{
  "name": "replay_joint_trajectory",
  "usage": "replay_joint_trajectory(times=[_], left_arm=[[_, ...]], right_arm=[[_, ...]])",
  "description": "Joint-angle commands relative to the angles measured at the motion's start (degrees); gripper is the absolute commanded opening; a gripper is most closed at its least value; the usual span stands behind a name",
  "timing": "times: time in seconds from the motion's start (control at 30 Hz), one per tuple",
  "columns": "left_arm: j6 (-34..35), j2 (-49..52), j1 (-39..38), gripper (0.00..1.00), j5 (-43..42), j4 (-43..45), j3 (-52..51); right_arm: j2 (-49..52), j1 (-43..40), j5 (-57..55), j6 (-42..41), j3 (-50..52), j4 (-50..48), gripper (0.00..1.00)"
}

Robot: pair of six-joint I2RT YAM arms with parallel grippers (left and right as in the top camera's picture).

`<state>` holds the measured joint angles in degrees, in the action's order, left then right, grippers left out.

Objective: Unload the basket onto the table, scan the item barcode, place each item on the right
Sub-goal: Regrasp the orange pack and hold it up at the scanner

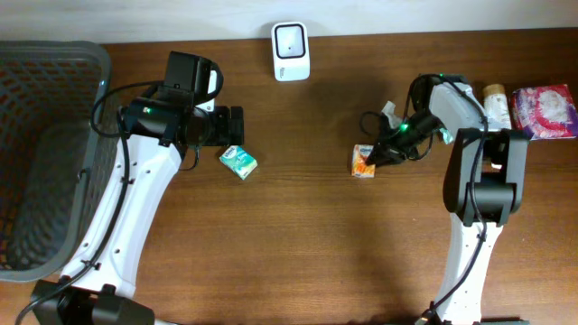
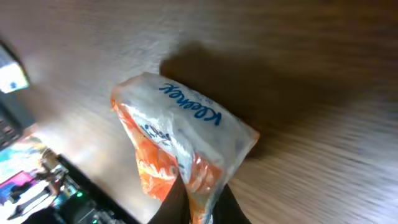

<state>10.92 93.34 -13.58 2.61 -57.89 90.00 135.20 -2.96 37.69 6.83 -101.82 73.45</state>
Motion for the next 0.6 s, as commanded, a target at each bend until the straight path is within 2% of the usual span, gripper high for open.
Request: replay_joint_trajectory(times=[0.0,0.03,0.07,0.13,0.17,0.27,0.33,0.5,0.57], left_arm=[[-0.3,-0.2,0.0,0.99,0.2,-0.1,0.1],[-0.3,-0.2,0.0,0.99,0.2,-0.1,0.1],[-0.3,-0.2,0.0,0.99,0.2,-0.1,0.1],[-0.3,-0.2,0.0,0.99,0.2,-0.1,0.1],[-0.3,-0.2,0.0,0.99,0.2,-0.1,0.1],[-0.3,-0.2,0.0,0.99,0.2,-0.1,0.1],[-0.3,-0.2,0.0,0.99,0.2,-0.1,0.1],[-0.3,-0.1,0.0,0.99,0.2,-0.1,0.1],[-0.3,-0.2,0.0,0.99,0.2,-0.1,0.1]], right_arm=[[0.2,0.7,25.6,12.8,0.4,4.0,0.04],[0.2,0.7,35.1,21.0,-0.2,9.3,0.04],[0.2,0.7,39.3,27.3,-0.9,14.2,0.04],[0.2,0.7,40.3,38.6,-3.3,22.5,0.04],[0.0,0.7,39.5,41.2,-4.2,23.9,0.04],[0.0,1.0,41.5,46.6,-4.4,23.9,0.04],[0.0,3.7,44.0,47.2,-6.6,23.9,0.04],[0.0,8.9,44.0,47.2,-27.8,23.2,0.04],[0.0,9.7,44.0,47.1,-30.8,23.0,0.04]])
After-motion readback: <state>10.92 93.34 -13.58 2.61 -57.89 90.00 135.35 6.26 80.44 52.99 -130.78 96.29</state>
